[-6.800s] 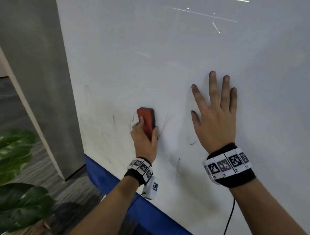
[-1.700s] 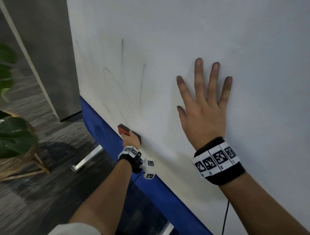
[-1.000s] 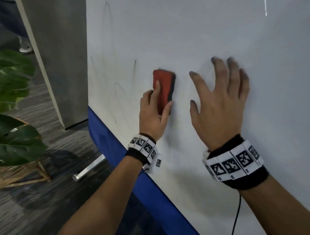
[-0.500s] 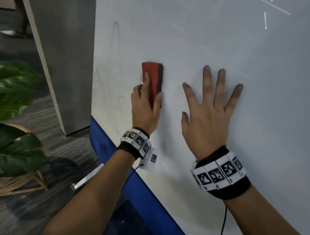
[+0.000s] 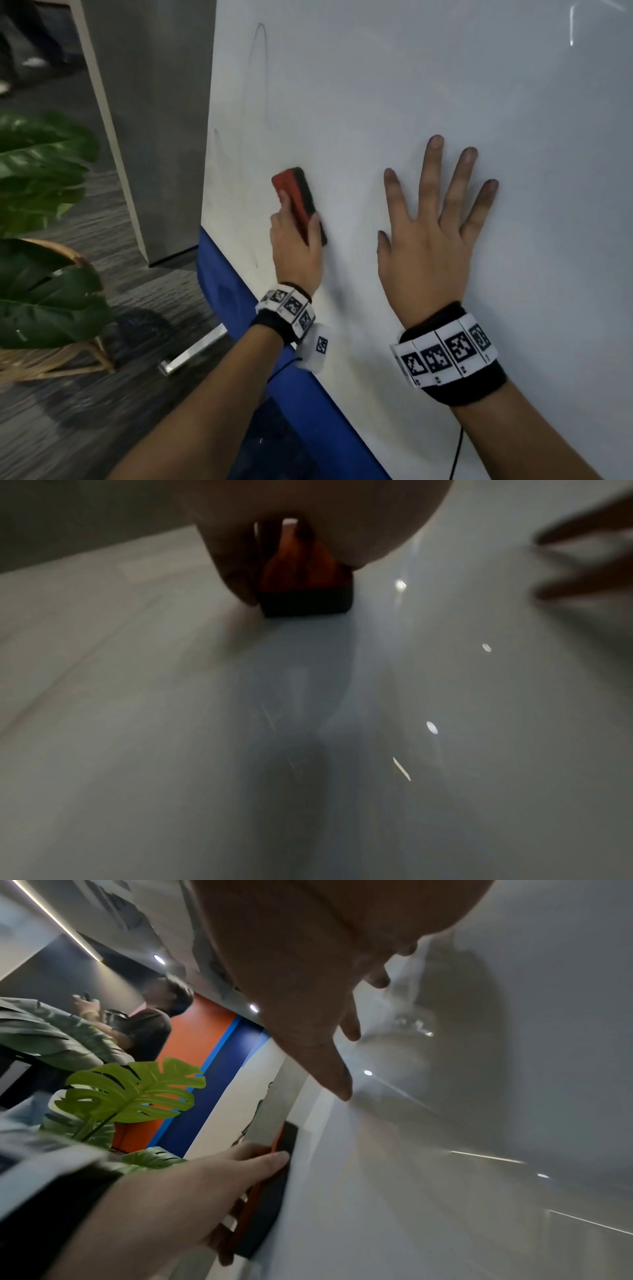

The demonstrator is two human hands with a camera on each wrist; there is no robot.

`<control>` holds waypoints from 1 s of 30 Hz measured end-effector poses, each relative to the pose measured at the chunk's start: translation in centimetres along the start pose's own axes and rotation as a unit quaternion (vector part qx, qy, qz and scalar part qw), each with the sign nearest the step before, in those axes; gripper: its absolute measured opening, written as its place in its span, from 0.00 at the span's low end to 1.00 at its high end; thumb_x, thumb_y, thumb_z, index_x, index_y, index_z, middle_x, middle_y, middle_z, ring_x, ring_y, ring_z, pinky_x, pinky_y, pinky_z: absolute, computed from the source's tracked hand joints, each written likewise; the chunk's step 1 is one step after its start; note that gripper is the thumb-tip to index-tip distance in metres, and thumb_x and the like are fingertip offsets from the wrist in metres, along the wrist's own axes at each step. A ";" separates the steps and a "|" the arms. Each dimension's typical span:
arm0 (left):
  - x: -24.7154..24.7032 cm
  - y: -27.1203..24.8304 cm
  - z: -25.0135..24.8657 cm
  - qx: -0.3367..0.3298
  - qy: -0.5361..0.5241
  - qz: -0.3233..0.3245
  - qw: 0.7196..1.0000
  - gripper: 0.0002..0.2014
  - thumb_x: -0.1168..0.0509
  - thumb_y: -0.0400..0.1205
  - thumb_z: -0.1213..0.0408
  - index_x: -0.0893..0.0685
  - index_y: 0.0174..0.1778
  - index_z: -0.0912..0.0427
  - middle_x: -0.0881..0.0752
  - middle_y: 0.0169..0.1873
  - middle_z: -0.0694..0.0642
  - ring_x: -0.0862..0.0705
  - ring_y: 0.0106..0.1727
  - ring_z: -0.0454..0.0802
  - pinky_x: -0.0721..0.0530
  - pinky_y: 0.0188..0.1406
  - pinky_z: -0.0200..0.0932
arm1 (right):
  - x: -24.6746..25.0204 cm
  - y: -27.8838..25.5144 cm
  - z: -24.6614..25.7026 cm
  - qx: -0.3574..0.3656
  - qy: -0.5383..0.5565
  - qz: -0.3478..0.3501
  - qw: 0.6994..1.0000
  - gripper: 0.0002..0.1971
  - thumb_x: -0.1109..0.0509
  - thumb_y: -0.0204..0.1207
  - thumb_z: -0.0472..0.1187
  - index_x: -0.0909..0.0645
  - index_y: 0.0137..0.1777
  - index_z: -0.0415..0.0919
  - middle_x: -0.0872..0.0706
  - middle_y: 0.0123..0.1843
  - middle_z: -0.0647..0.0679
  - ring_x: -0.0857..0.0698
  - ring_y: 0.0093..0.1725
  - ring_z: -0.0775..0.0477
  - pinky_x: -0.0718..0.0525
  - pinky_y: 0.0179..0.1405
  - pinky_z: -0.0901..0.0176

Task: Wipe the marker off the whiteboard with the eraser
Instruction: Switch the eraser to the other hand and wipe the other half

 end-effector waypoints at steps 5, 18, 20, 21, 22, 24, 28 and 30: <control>-1.2 -4.6 7.8 0.130 -0.022 0.043 0.990 0.31 0.39 0.90 0.52 0.39 0.86 0.60 0.23 0.73 0.56 0.20 0.71 0.54 0.22 0.73 0.46 | -1.1 -0.6 0.7 0.021 0.001 0.016 1.000 0.40 0.24 0.77 0.36 0.37 0.88 0.46 0.54 0.91 0.35 0.55 0.88 0.24 0.65 0.85 0.28; -2.1 -3.7 12.6 0.199 -0.117 -0.075 0.970 0.28 0.42 0.91 0.49 0.35 0.86 0.57 0.24 0.77 0.53 0.23 0.75 0.48 0.23 0.76 0.44 | -2.3 -1.1 1.7 0.024 -0.019 0.011 0.999 0.43 0.25 0.79 0.35 0.45 0.90 0.42 0.55 0.91 0.35 0.55 0.88 0.25 0.68 0.84 0.29; -1.8 -2.1 15.0 0.258 -0.102 -0.099 0.956 0.27 0.43 0.91 0.52 0.33 0.84 0.63 0.23 0.76 0.61 0.22 0.76 0.58 0.24 0.78 0.51 | -2.8 -1.5 1.6 0.038 -0.027 0.010 0.999 0.45 0.25 0.80 0.36 0.47 0.91 0.43 0.54 0.92 0.36 0.55 0.88 0.26 0.67 0.84 0.29; -1.6 -1.6 16.7 0.299 -0.083 -0.102 0.945 0.27 0.44 0.92 0.53 0.33 0.83 0.66 0.22 0.76 0.65 0.22 0.75 0.62 0.24 0.77 0.52 | -2.9 -1.6 1.5 0.045 -0.035 0.006 0.998 0.44 0.26 0.81 0.38 0.49 0.91 0.43 0.55 0.92 0.36 0.55 0.88 0.26 0.67 0.84 0.29; -1.4 -1.1 18.6 0.340 -0.069 -0.097 0.933 0.26 0.44 0.93 0.55 0.32 0.82 0.68 0.22 0.75 0.67 0.22 0.75 0.65 0.24 0.76 0.51 | -3.0 -1.7 1.5 0.050 -0.042 0.004 0.998 0.42 0.29 0.84 0.41 0.50 0.91 0.44 0.55 0.92 0.37 0.56 0.88 0.27 0.68 0.84 0.30; -1.0 -0.9 21.4 0.400 -0.049 -0.081 0.912 0.26 0.45 0.93 0.55 0.33 0.83 0.70 0.23 0.76 0.70 0.23 0.76 0.68 0.26 0.75 0.52 | -3.2 -1.7 1.7 0.056 -0.048 0.006 0.997 0.38 0.33 0.88 0.46 0.51 0.91 0.46 0.56 0.92 0.37 0.56 0.89 0.26 0.71 0.83 0.31; -0.7 -0.6 22.0 0.441 -0.046 -0.052 0.895 0.27 0.46 0.93 0.57 0.37 0.86 0.66 0.26 0.79 0.69 0.25 0.78 0.68 0.29 0.78 0.52 | -3.6 -1.7 2.4 0.049 -0.041 0.016 0.998 0.38 0.32 0.88 0.48 0.49 0.91 0.49 0.55 0.92 0.37 0.54 0.89 0.26 0.72 0.83 0.31; -0.6 0.3 19.1 0.368 -0.036 -0.061 0.927 0.27 0.45 0.93 0.56 0.38 0.87 0.64 0.25 0.79 0.67 0.25 0.78 0.66 0.28 0.78 0.51 | -3.6 -1.8 2.7 0.040 -0.039 0.022 0.998 0.39 0.29 0.86 0.46 0.48 0.91 0.50 0.56 0.92 0.37 0.54 0.89 0.26 0.71 0.83 0.30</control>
Point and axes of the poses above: each hand's wrist, its own y-axis towards the middle knuckle, its own x-axis out of the back of the hand, z = x × y, the point moved 5 cm from there along y, towards the middle knuckle
